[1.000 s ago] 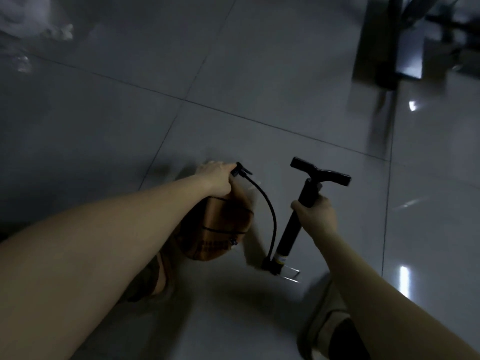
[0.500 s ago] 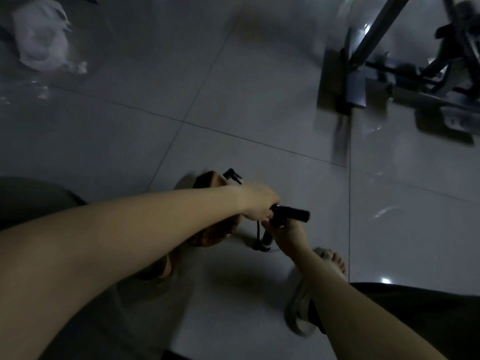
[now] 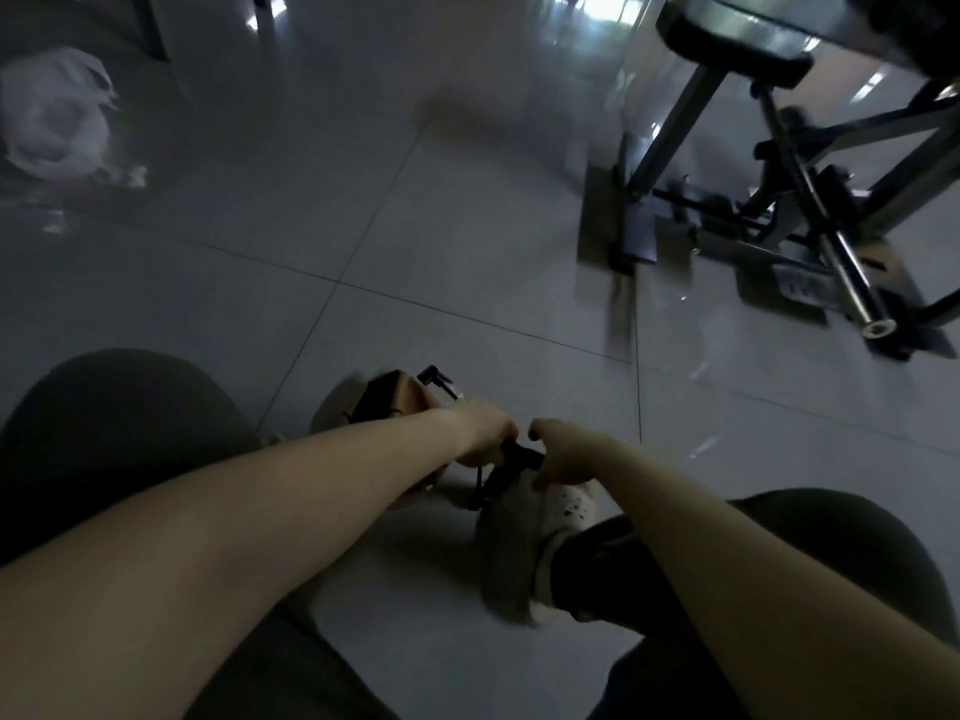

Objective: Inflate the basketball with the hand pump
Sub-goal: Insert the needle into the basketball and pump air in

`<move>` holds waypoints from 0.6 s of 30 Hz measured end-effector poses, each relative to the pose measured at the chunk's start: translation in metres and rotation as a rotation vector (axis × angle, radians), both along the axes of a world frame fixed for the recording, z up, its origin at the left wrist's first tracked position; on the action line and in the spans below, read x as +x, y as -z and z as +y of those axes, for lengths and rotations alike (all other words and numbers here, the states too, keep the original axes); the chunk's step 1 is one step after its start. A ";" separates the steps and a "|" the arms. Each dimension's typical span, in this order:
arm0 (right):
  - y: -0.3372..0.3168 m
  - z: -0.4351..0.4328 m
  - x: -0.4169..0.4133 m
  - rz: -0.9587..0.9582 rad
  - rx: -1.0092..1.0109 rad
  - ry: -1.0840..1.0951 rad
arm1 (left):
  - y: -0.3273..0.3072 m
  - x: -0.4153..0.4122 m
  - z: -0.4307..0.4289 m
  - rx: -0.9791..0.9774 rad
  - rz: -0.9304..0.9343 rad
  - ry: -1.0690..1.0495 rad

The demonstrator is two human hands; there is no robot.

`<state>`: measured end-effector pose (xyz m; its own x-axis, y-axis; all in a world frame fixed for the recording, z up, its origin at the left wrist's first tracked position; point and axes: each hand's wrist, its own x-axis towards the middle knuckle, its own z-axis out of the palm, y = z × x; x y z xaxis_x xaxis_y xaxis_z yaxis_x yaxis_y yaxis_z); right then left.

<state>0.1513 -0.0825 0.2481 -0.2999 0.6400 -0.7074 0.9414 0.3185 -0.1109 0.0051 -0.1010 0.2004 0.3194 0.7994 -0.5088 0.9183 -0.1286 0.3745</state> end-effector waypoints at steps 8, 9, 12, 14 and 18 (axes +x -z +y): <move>0.055 -0.012 0.002 0.087 0.370 -0.213 | 0.018 -0.022 0.010 0.017 -0.335 -0.363; 0.059 -0.015 0.001 0.102 0.376 -0.245 | 0.020 -0.027 0.011 -0.001 -0.382 -0.409; 0.068 -0.022 -0.006 0.138 0.437 -0.230 | 0.022 -0.033 0.011 -0.185 -0.600 -0.525; 0.077 -0.020 -0.009 0.127 0.548 -0.225 | 0.029 -0.036 0.015 -0.288 -0.700 -0.625; 0.079 -0.011 -0.017 0.159 0.523 -0.189 | 0.045 -0.057 0.026 -0.173 -0.513 -0.666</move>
<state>0.1345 -0.0936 0.1694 -0.5199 0.8172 -0.2487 0.8474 0.5302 -0.0291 -0.0523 -0.0753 0.1553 0.0351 0.8268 -0.5614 0.4935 0.4741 0.7291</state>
